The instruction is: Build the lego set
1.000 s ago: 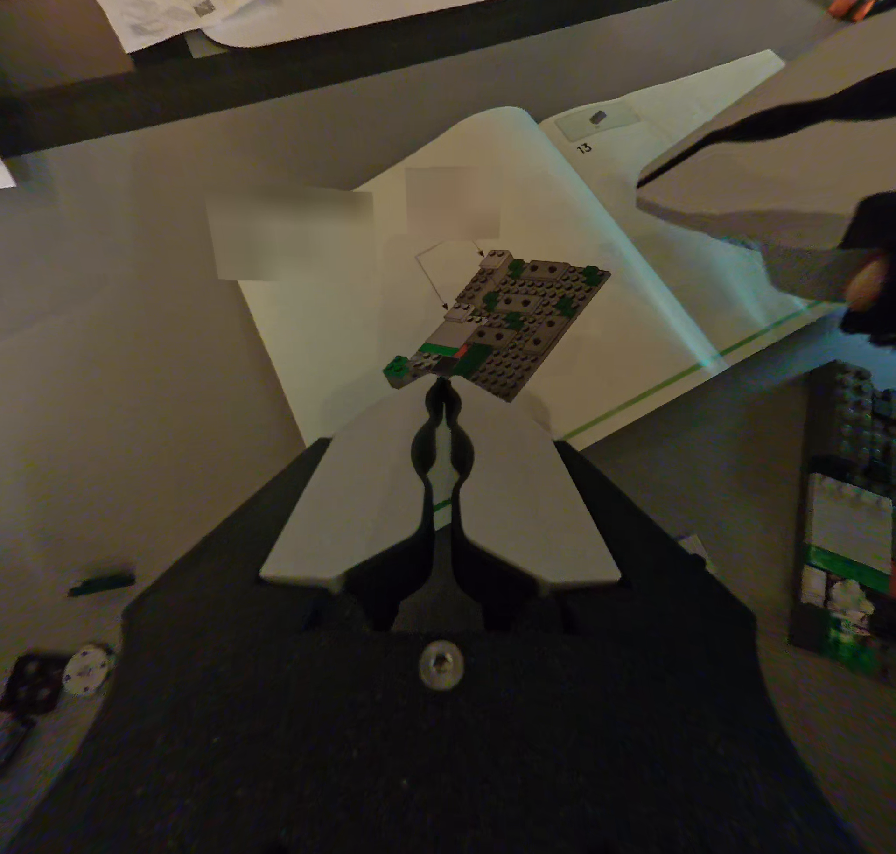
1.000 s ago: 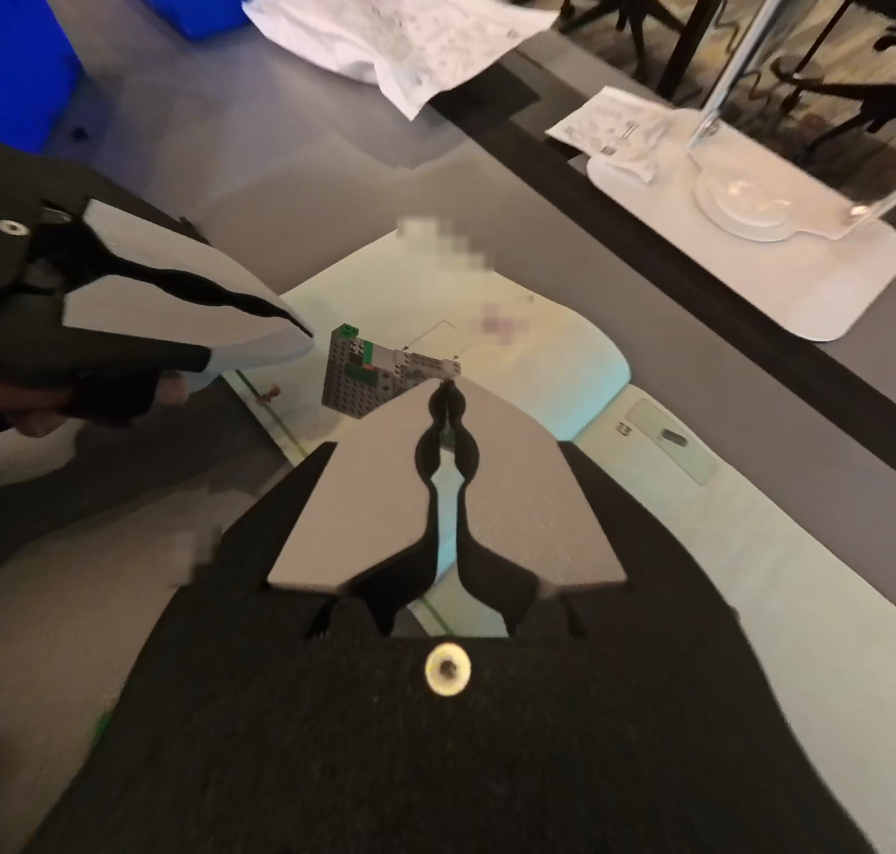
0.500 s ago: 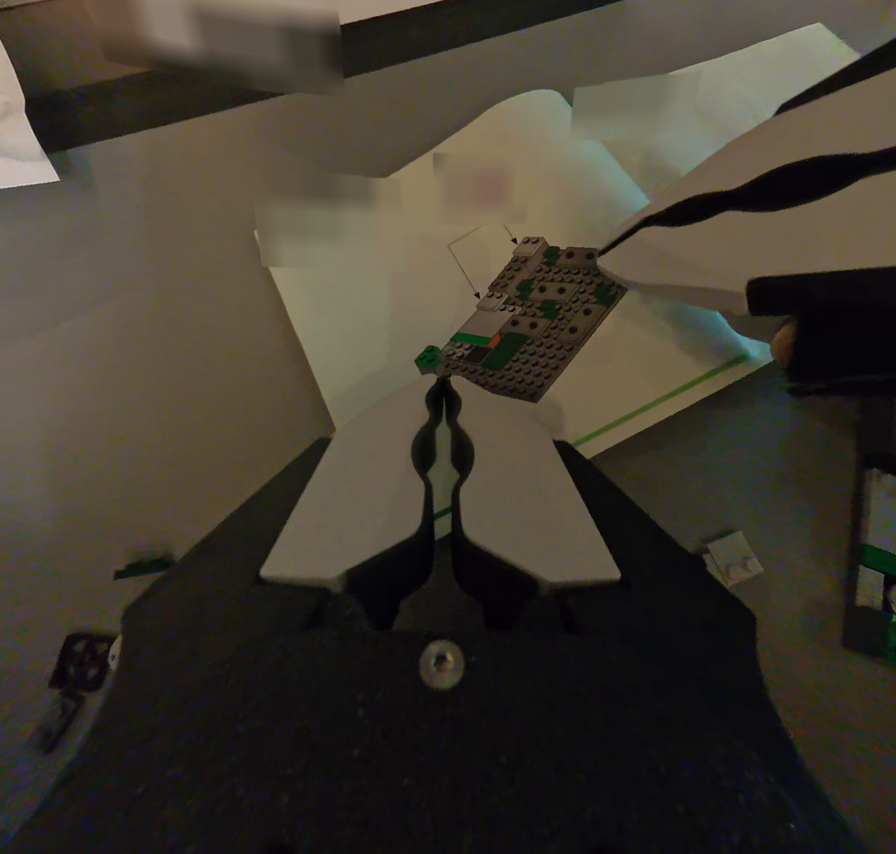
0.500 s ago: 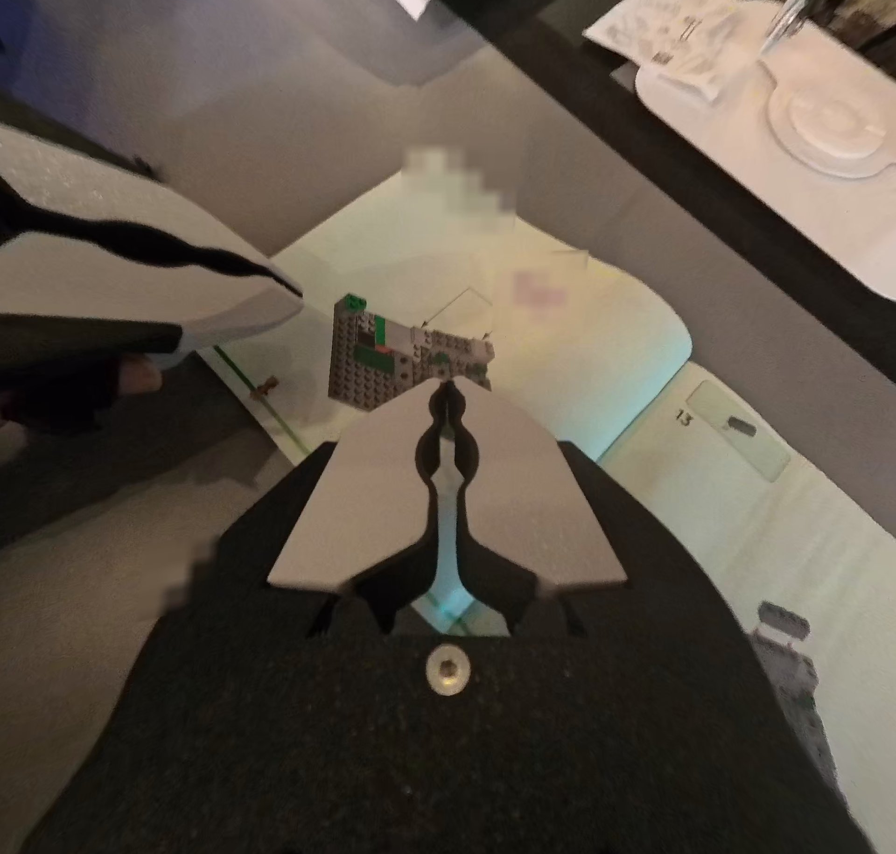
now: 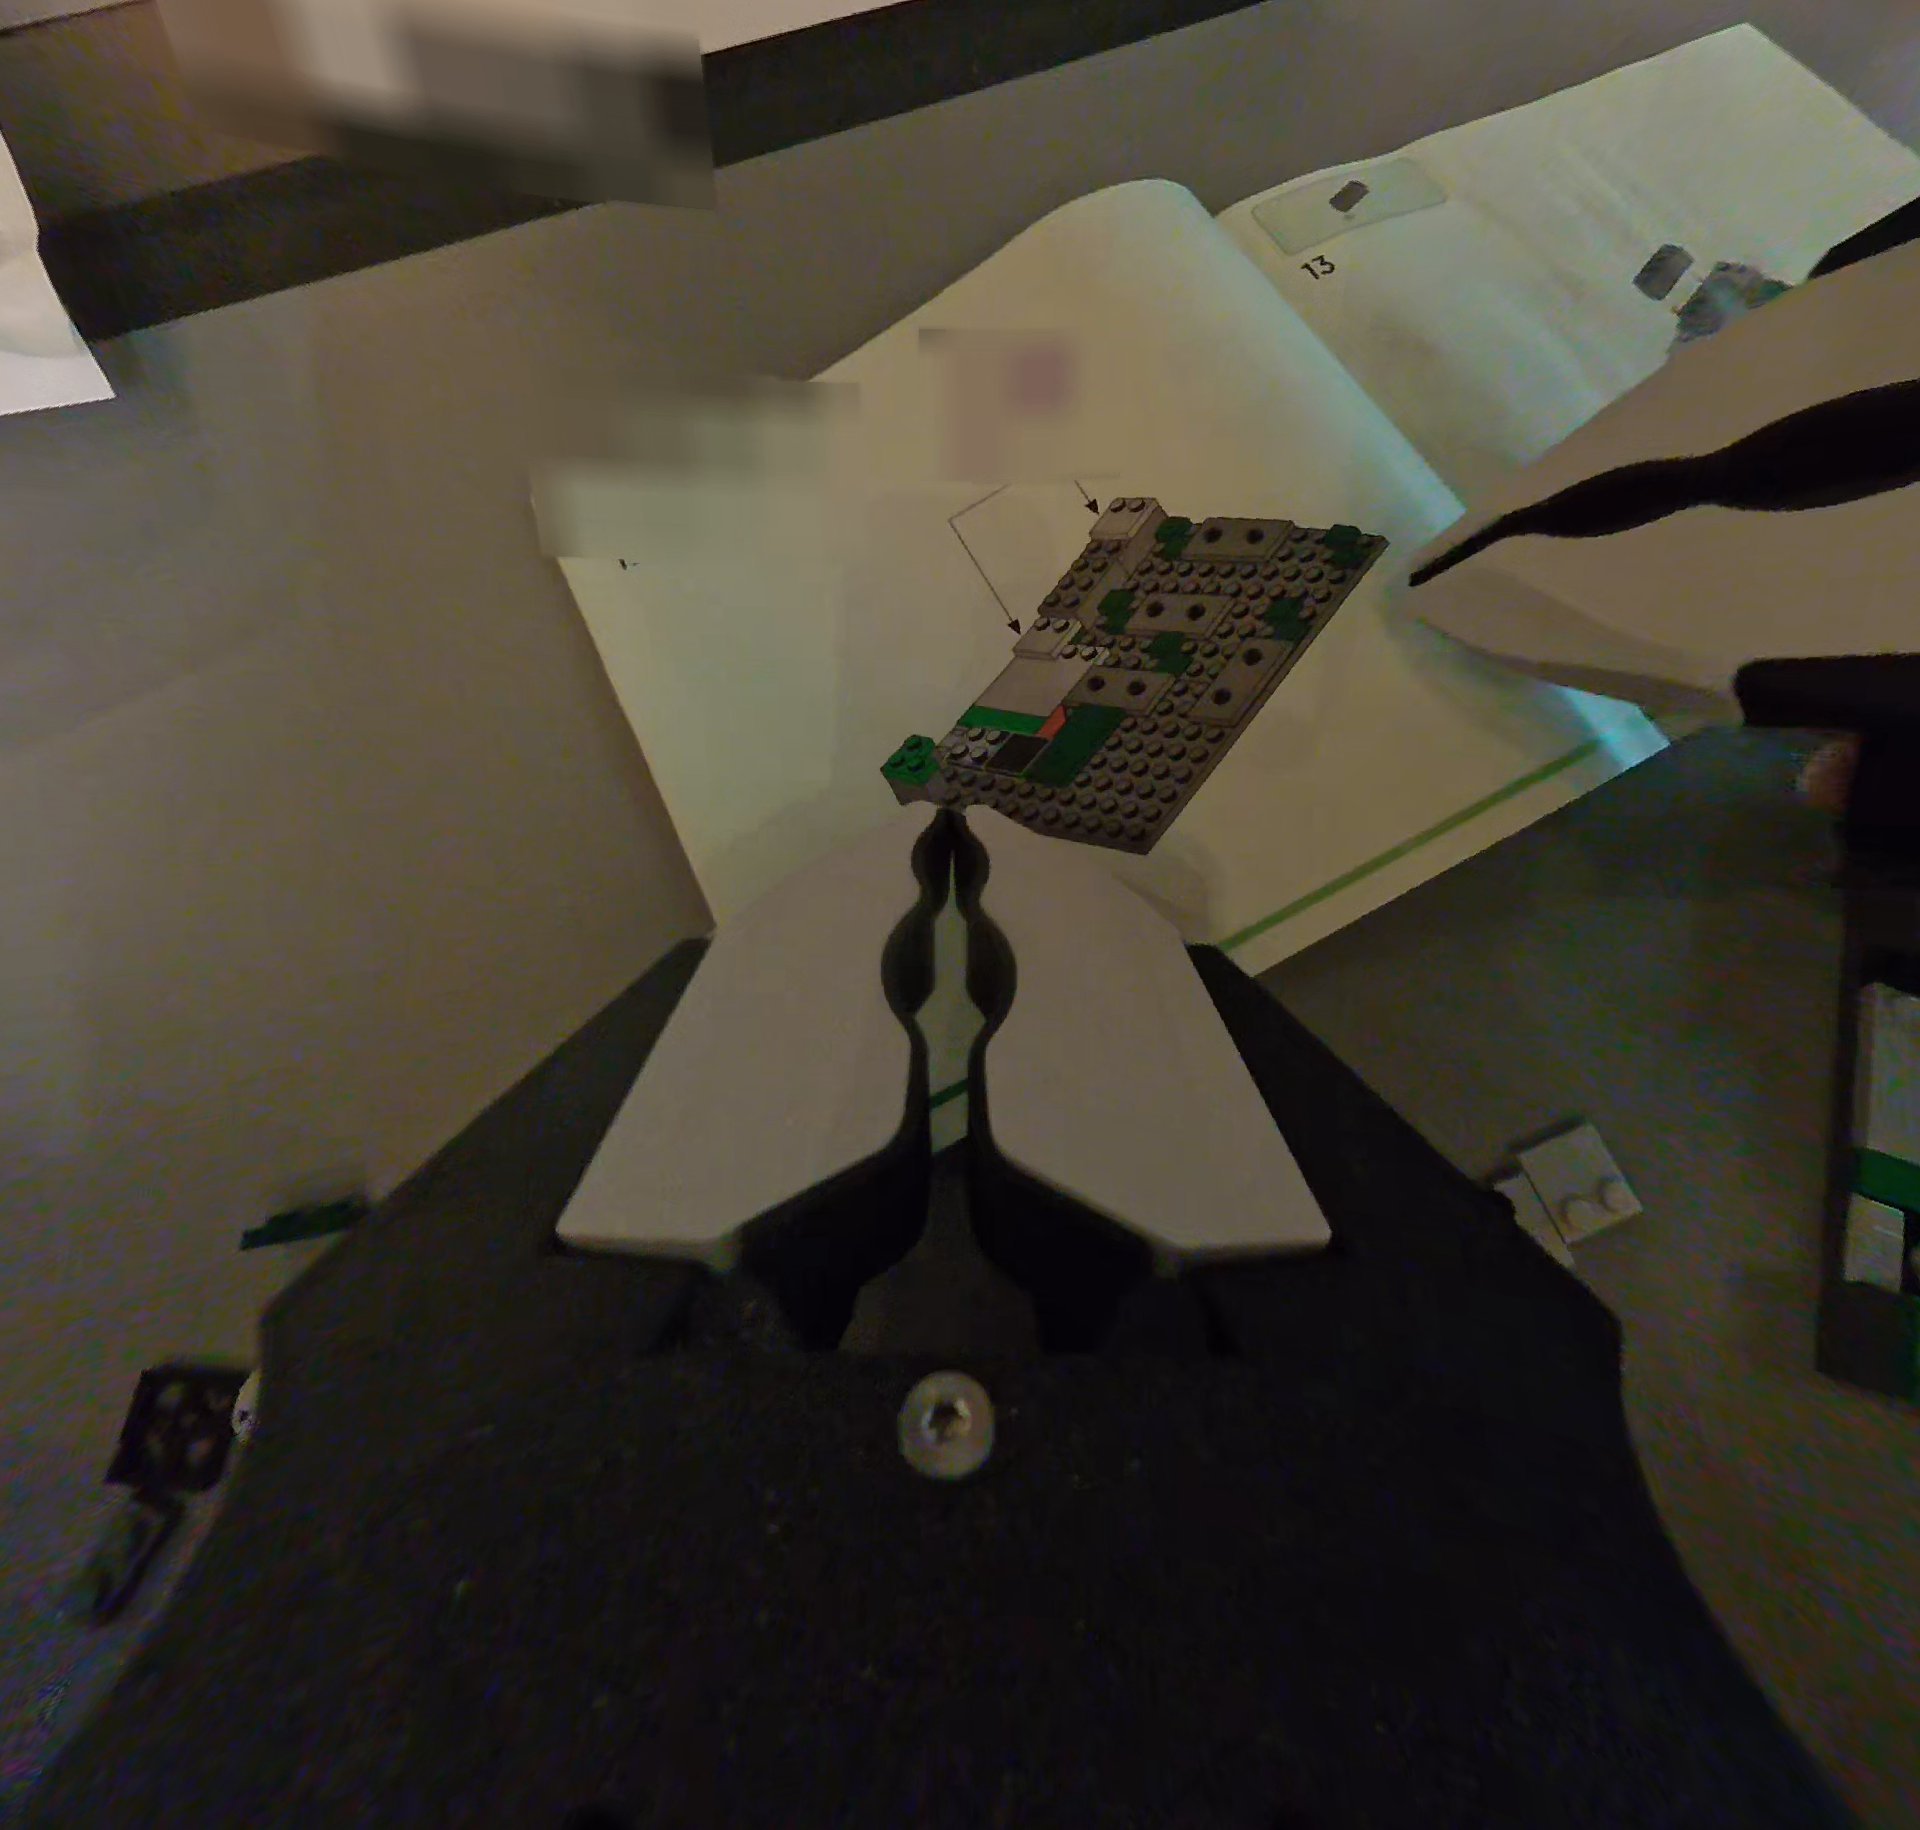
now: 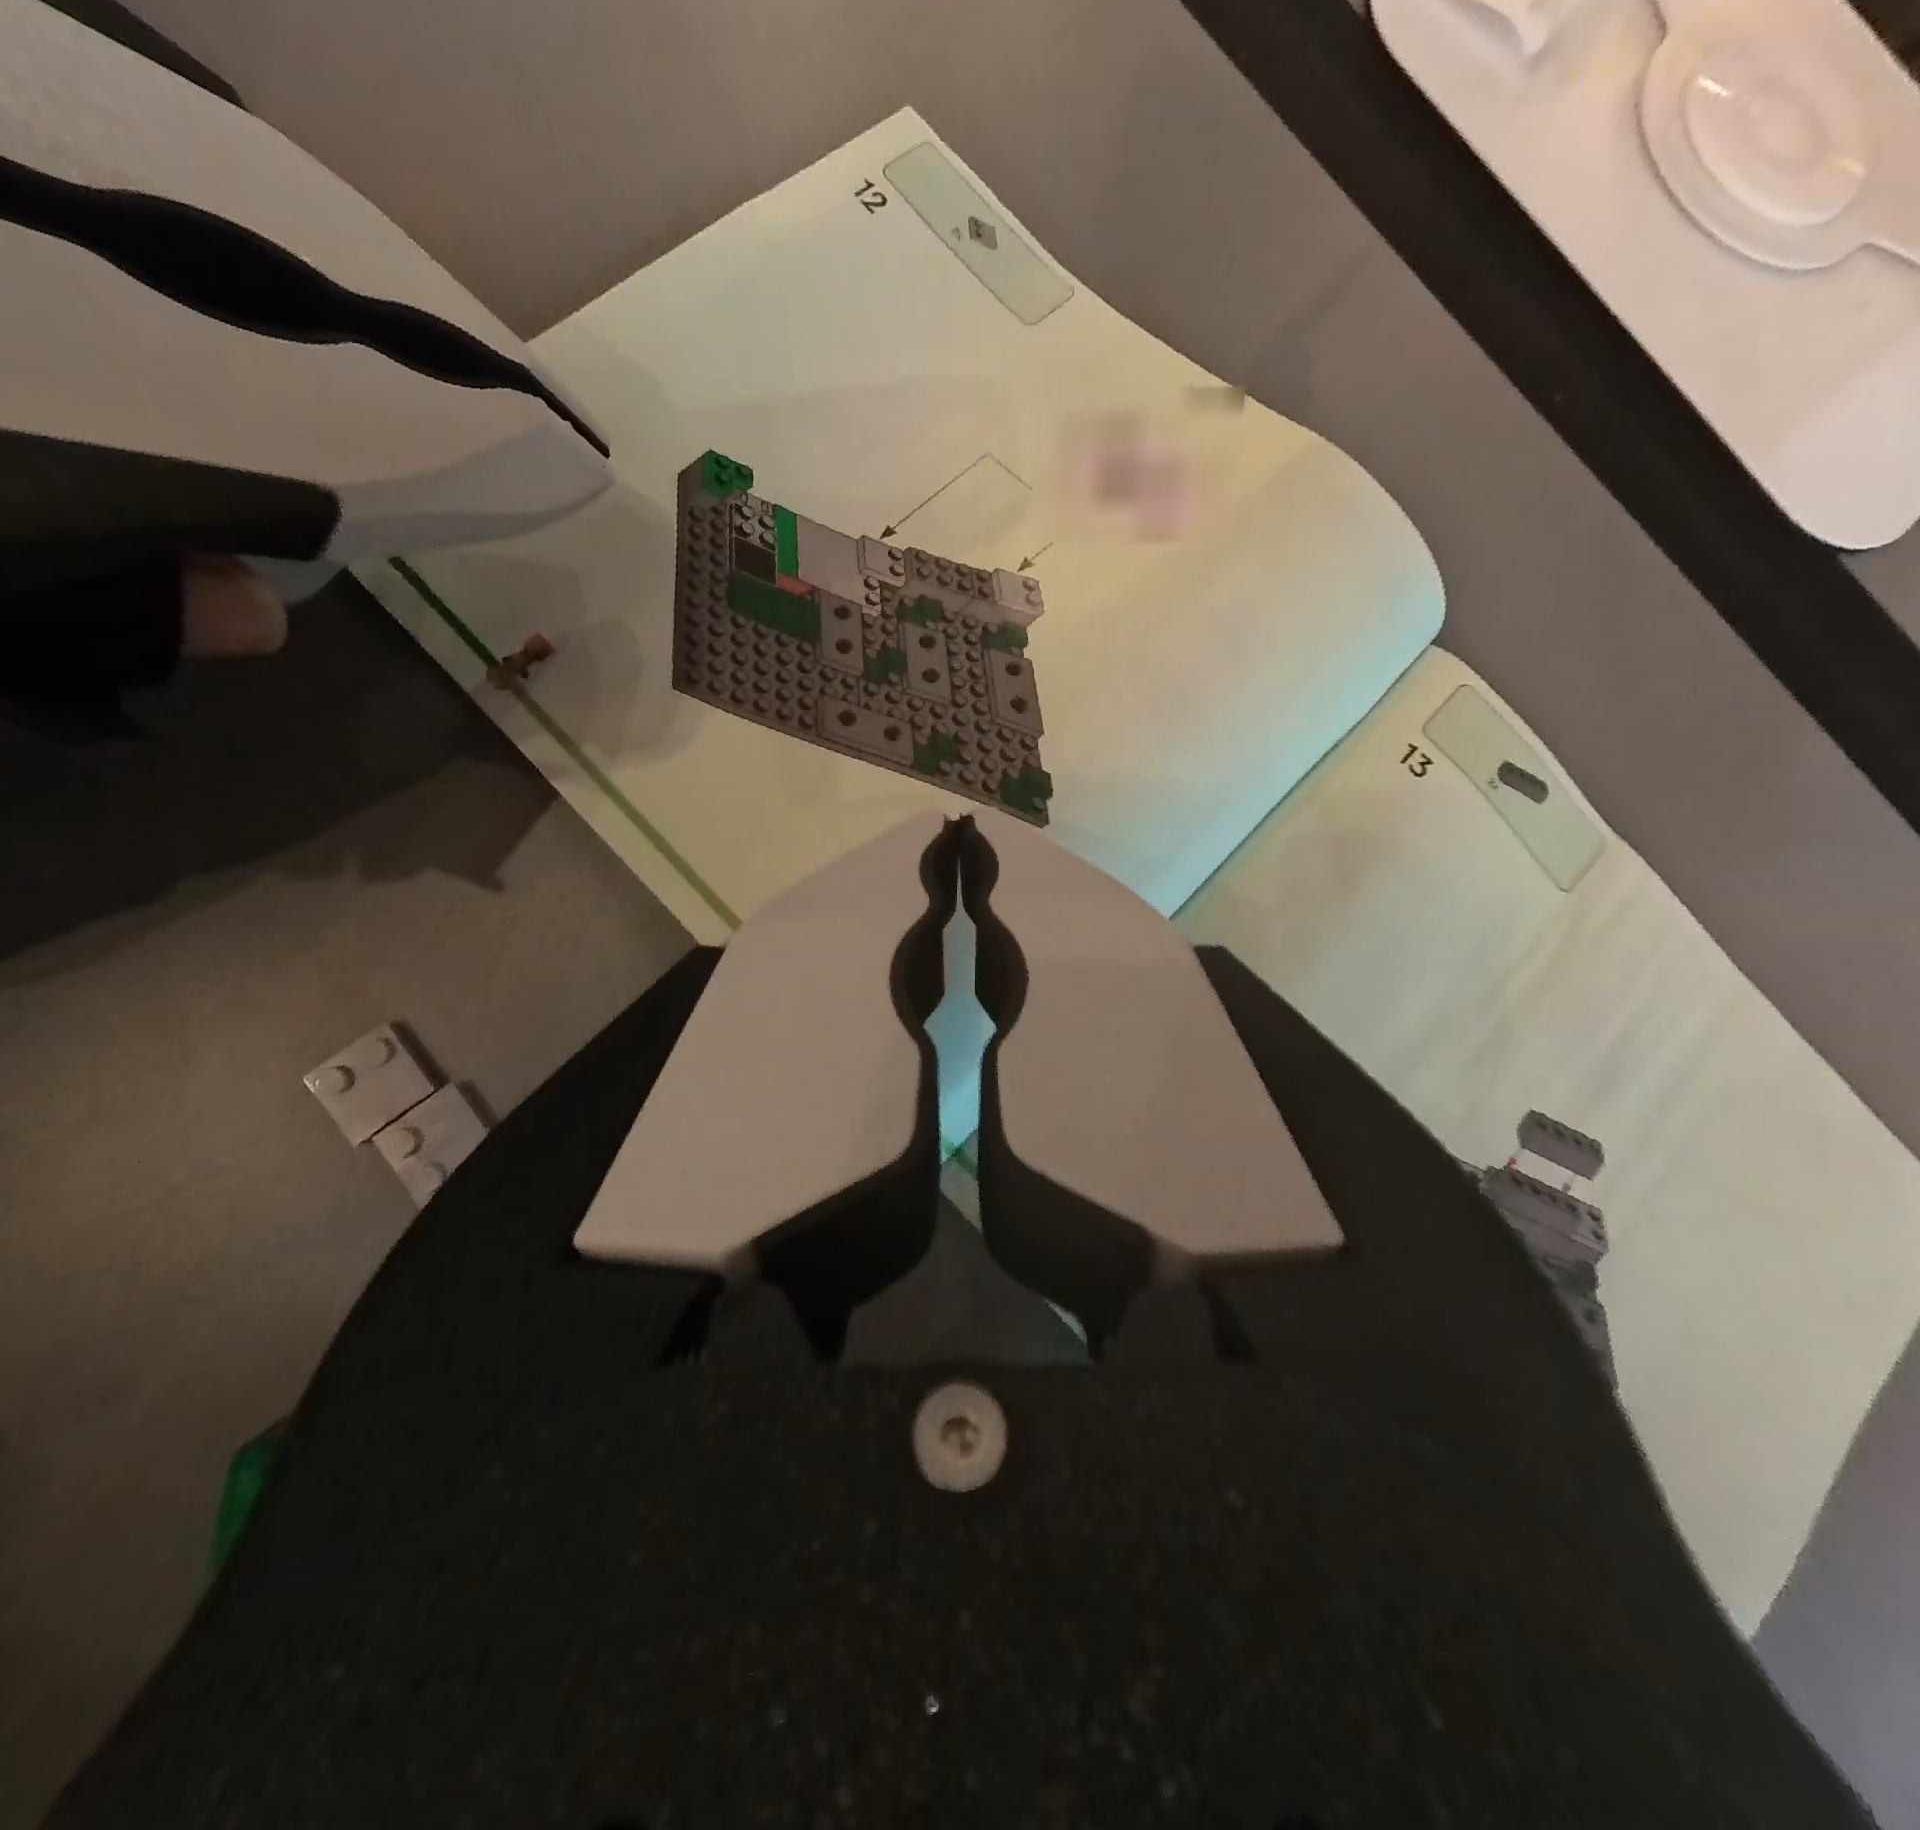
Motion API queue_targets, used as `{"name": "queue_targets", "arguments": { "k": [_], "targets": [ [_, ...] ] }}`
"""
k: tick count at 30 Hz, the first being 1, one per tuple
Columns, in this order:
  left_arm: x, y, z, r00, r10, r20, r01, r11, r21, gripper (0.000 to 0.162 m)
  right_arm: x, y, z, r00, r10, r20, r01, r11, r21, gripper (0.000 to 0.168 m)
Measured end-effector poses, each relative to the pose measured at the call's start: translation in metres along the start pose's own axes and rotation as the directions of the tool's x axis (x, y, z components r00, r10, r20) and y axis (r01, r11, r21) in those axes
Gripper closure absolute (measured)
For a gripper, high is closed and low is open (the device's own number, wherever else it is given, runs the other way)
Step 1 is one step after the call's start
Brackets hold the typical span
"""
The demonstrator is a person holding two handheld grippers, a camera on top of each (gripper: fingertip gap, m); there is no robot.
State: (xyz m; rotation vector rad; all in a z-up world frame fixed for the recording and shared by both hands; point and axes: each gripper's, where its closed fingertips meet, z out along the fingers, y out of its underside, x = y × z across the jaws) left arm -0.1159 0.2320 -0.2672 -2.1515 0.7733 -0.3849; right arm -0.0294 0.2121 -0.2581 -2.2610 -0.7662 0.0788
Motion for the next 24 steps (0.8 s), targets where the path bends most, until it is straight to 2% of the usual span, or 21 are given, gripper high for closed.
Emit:
{"name": "queue_targets", "arguments": {
  "k": [24],
  "targets": [
    [0.0035, 0.0043, 0.0042, 1.000, 0.012, -0.012, -0.012, 1.000, -0.020, 0.162, 0.0023, 0.0022, 0.0028, 1.000, -0.009, -0.006, 0.009, 1.000, 0.007, 0.168]
  ]
}}
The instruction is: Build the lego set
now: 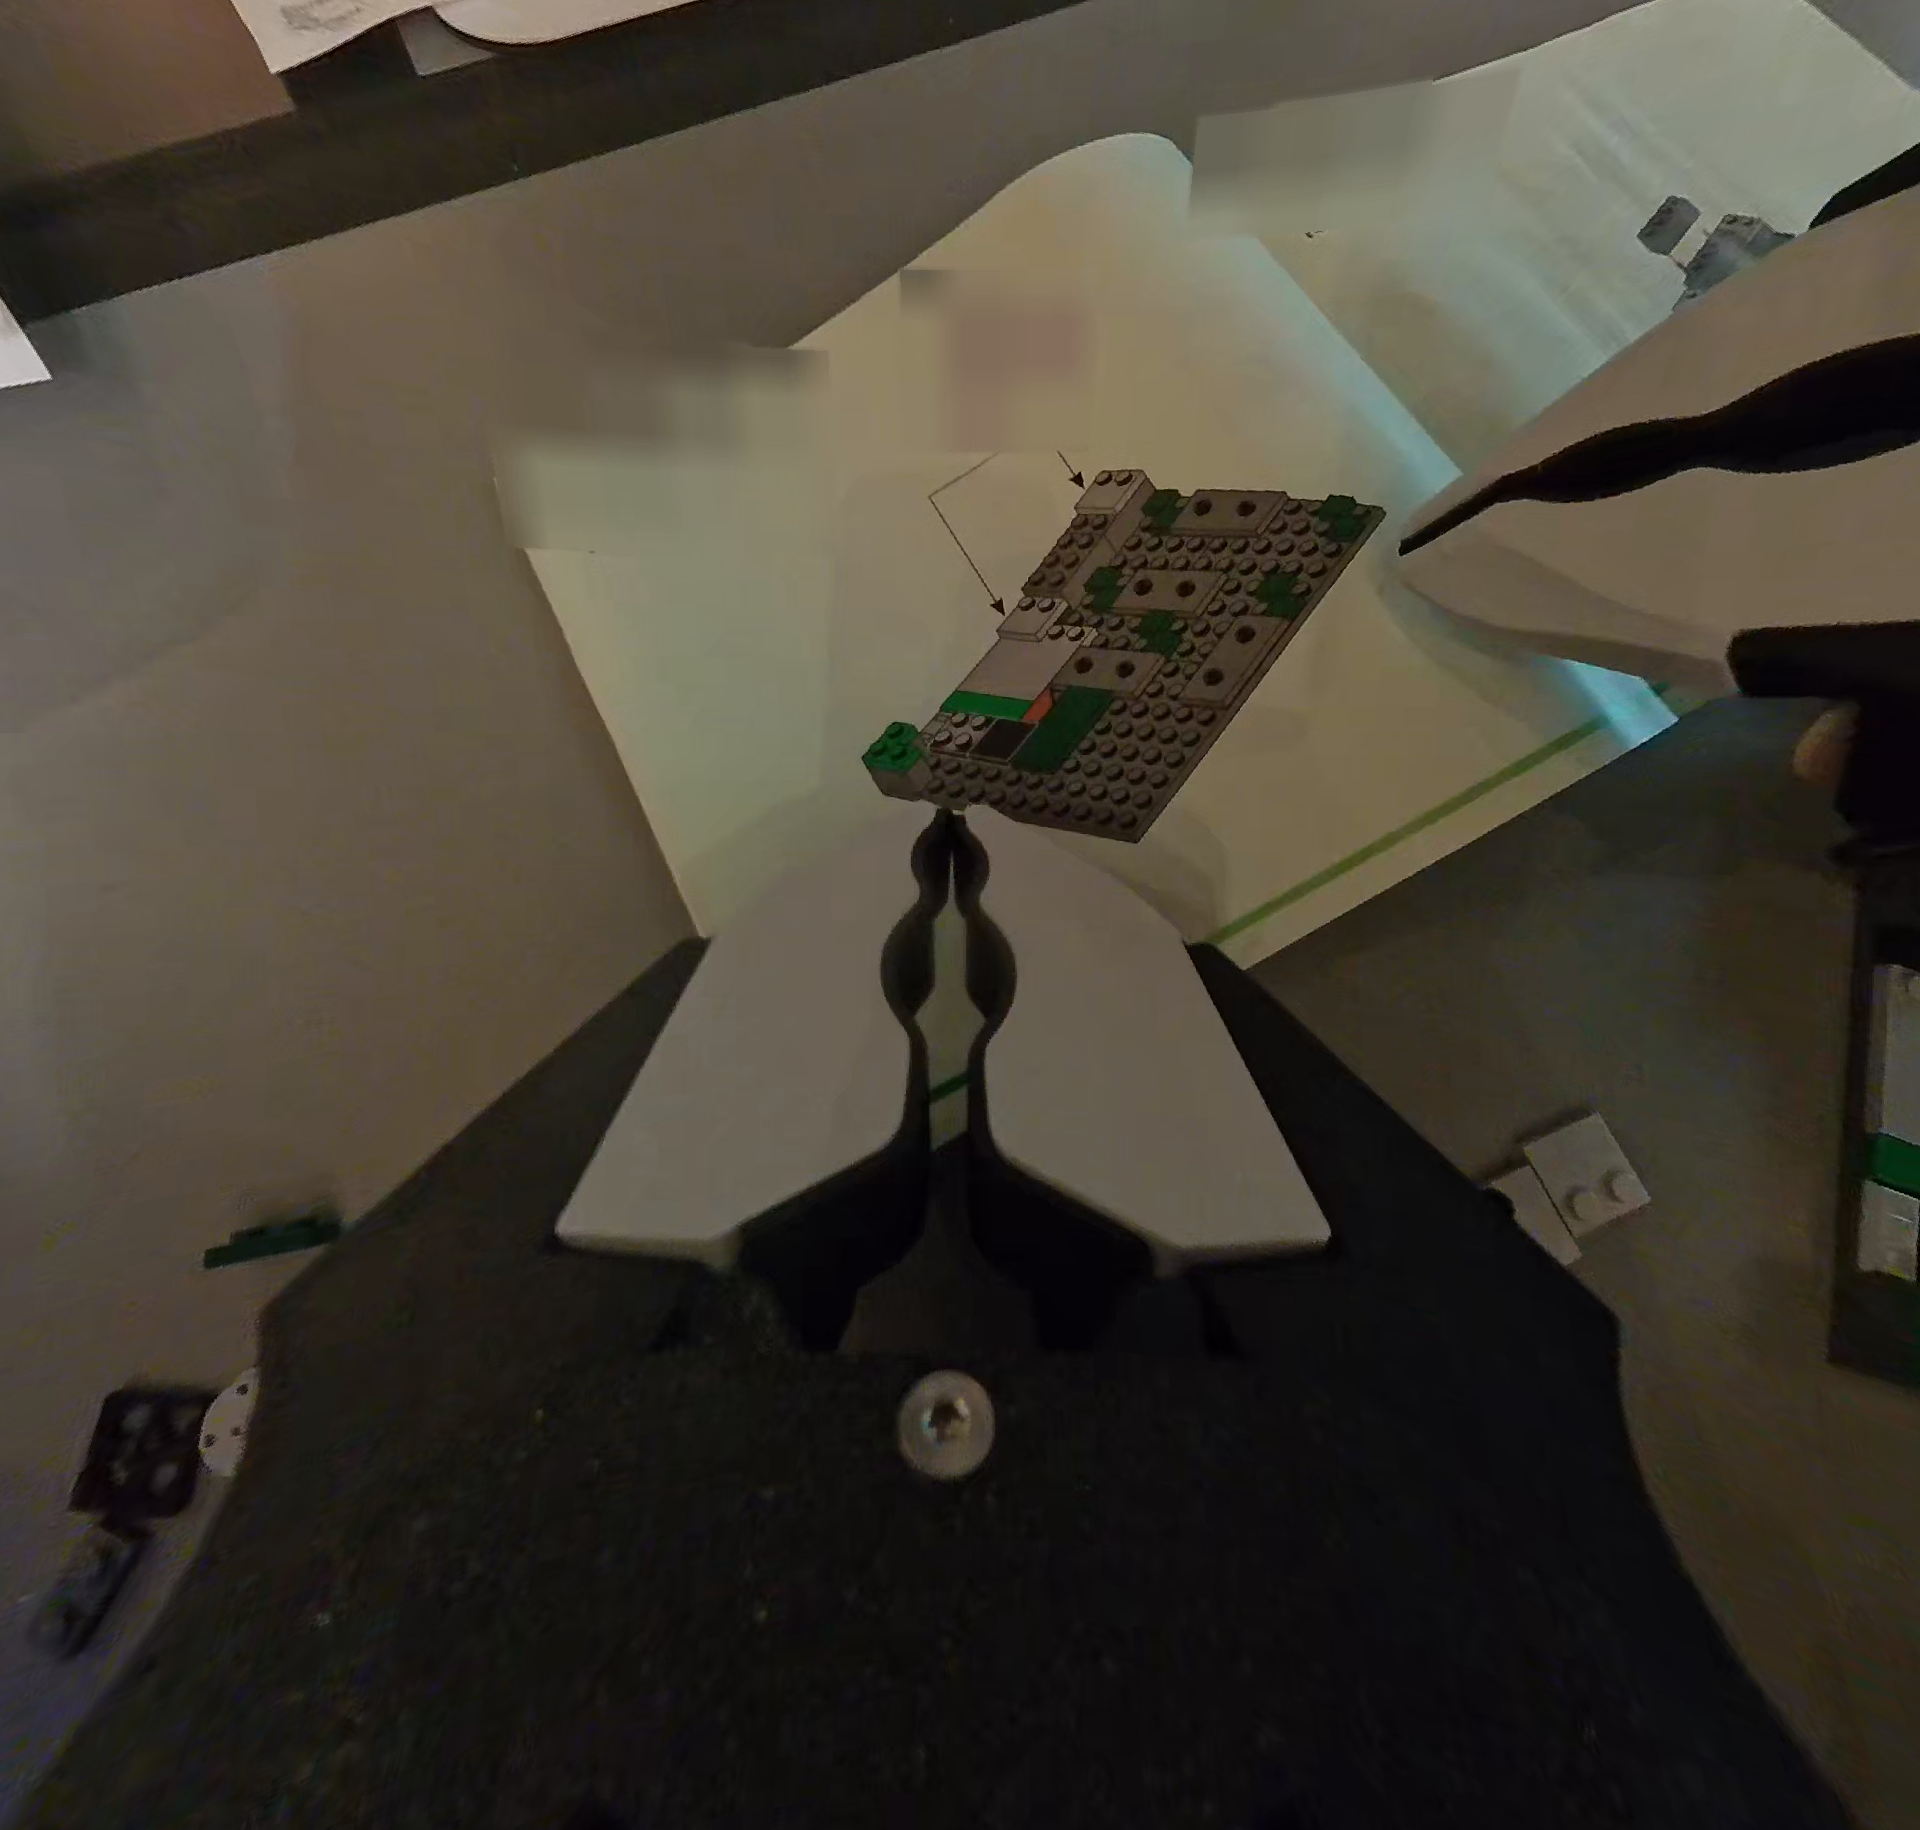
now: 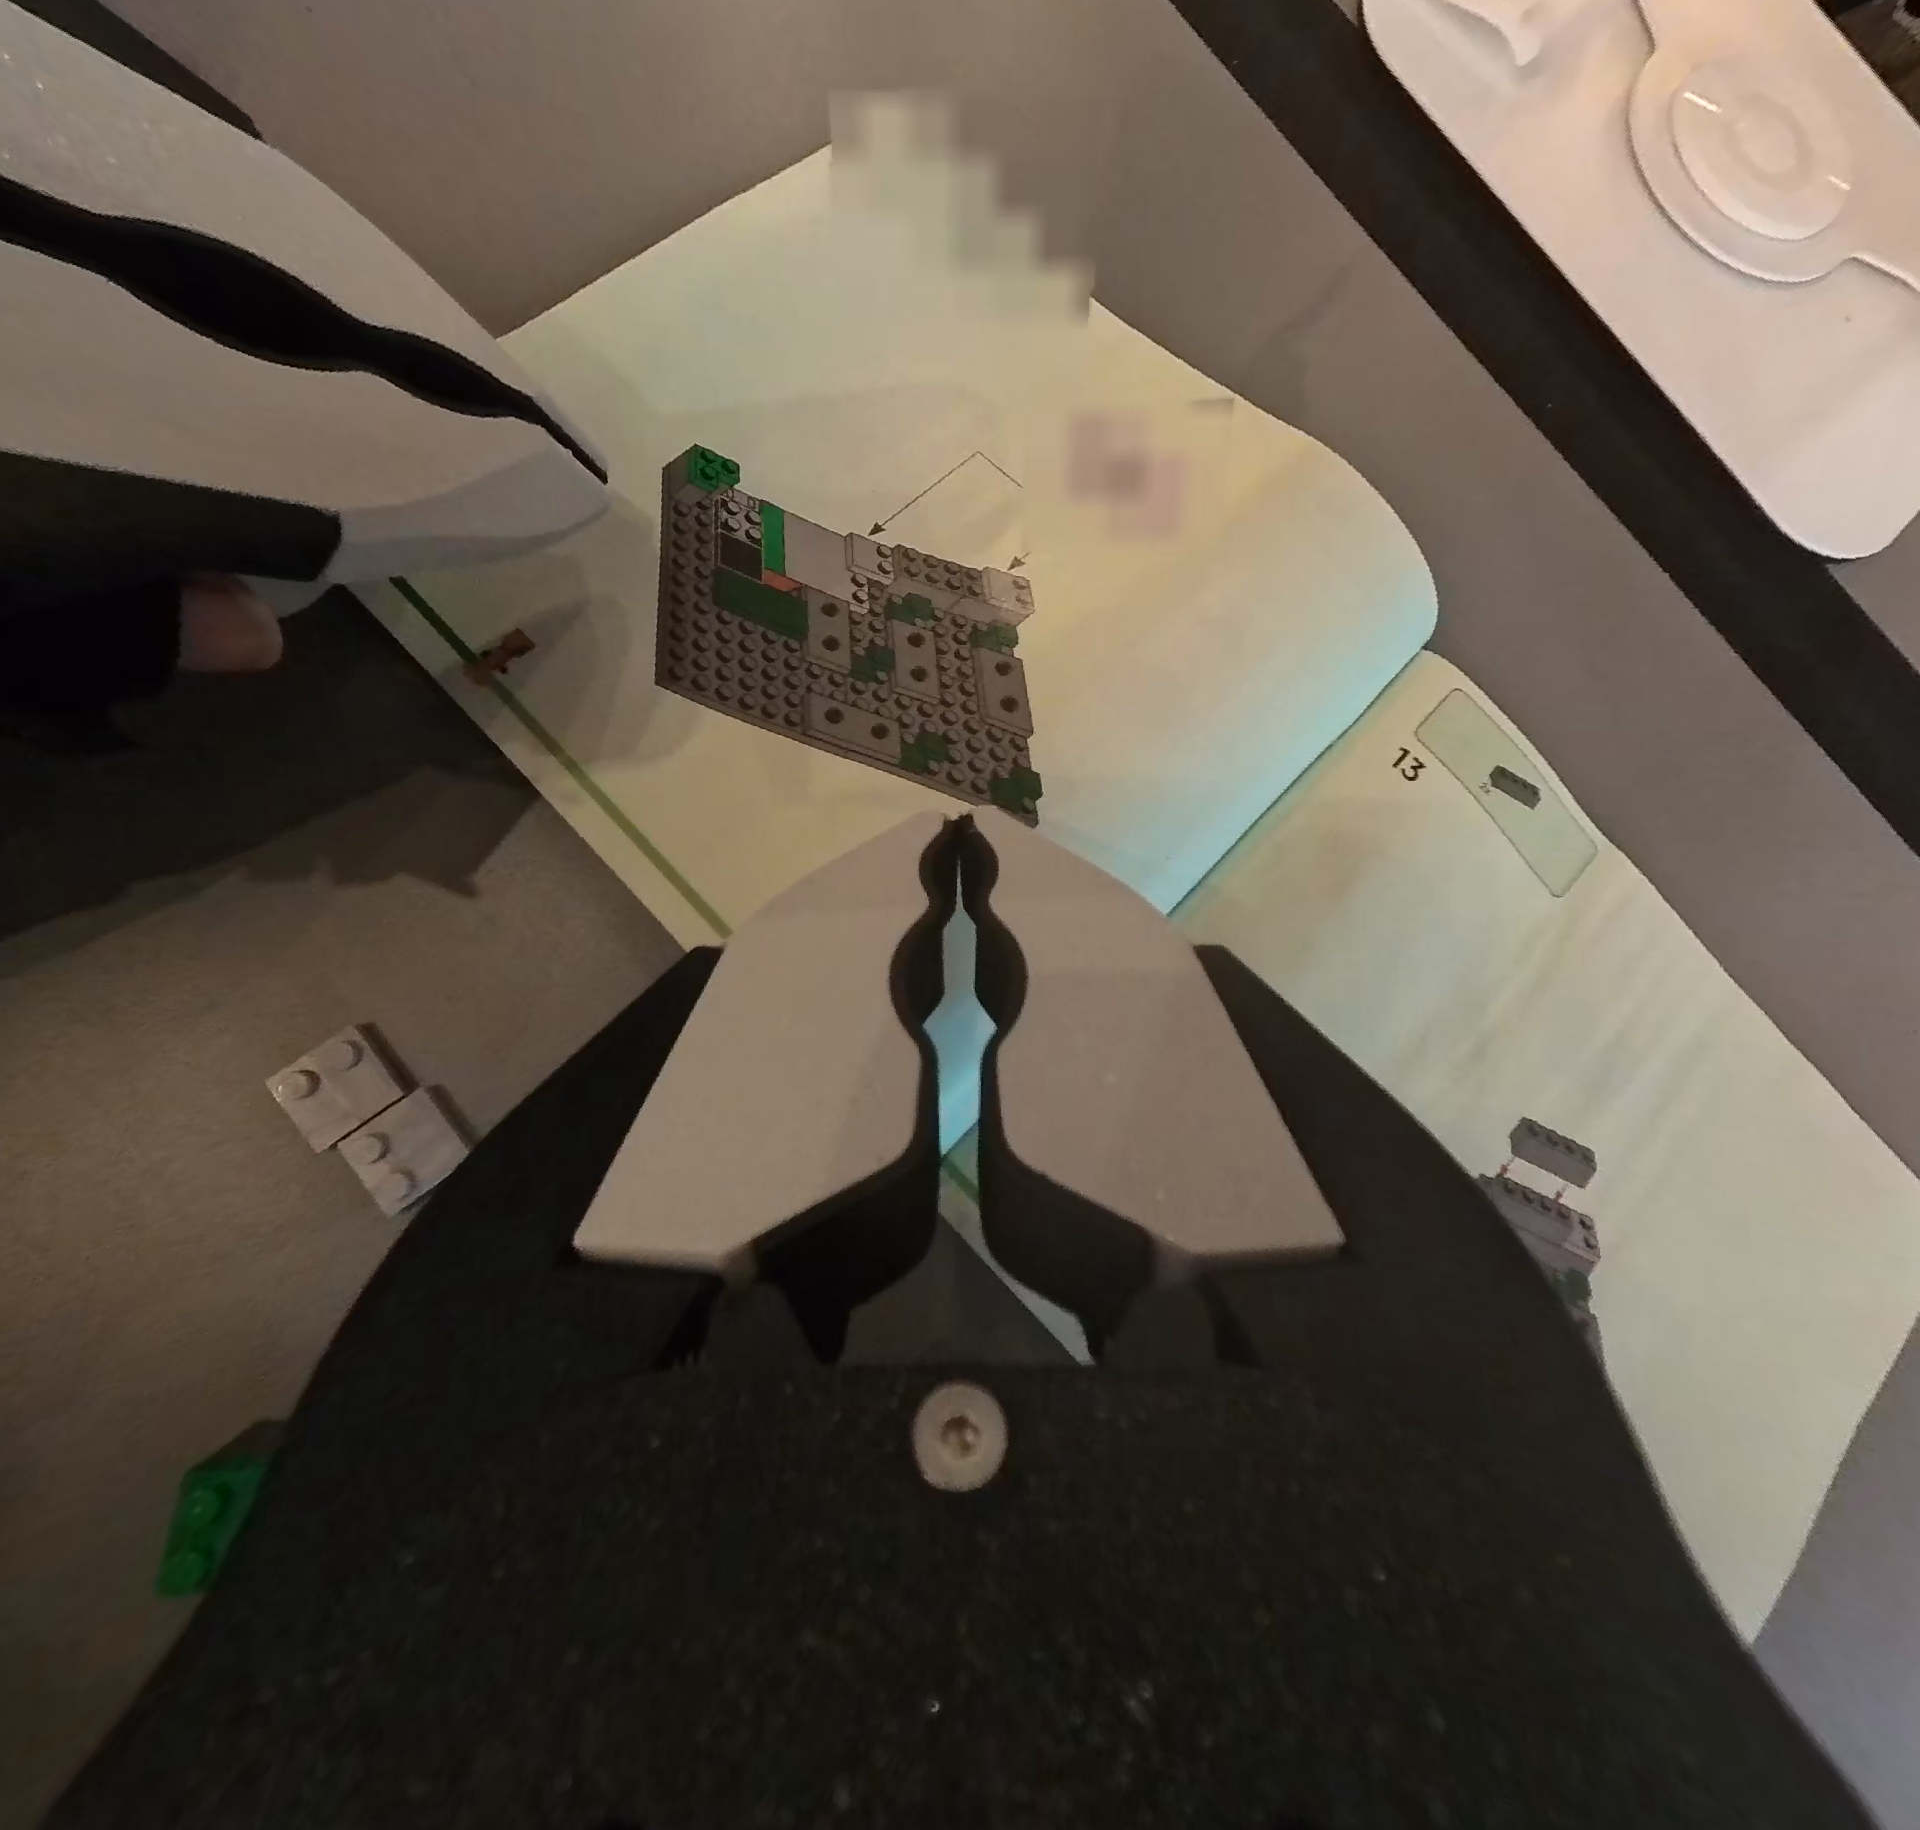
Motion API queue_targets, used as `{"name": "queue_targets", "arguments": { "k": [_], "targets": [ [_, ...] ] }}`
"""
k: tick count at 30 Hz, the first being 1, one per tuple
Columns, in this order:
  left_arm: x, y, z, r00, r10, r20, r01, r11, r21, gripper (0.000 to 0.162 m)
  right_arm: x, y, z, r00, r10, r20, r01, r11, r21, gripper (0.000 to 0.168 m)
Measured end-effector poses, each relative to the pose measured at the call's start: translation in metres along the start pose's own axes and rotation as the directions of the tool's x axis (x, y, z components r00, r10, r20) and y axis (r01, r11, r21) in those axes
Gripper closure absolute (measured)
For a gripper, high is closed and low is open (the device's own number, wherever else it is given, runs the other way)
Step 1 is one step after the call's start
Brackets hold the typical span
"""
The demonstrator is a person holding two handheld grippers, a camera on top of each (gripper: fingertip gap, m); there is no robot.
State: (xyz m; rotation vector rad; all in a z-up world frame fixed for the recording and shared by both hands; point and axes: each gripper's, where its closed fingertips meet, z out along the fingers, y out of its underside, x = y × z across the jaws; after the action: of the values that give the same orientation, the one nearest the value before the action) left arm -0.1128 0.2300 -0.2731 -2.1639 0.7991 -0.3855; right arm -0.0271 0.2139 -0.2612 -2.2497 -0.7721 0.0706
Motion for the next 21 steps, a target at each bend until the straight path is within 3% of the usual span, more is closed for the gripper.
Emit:
{"name": "queue_targets", "arguments": {
  "k": [21],
  "targets": [
    [0.0086, 0.0024, 0.0034, 1.000, 0.014, -0.022, -0.014, 1.000, -0.018, 0.162, 0.0030, -0.0014, -0.0042, 1.000, 0.000, 0.003, 0.000, 1.000, 0.026, 0.168]
  ]
}}
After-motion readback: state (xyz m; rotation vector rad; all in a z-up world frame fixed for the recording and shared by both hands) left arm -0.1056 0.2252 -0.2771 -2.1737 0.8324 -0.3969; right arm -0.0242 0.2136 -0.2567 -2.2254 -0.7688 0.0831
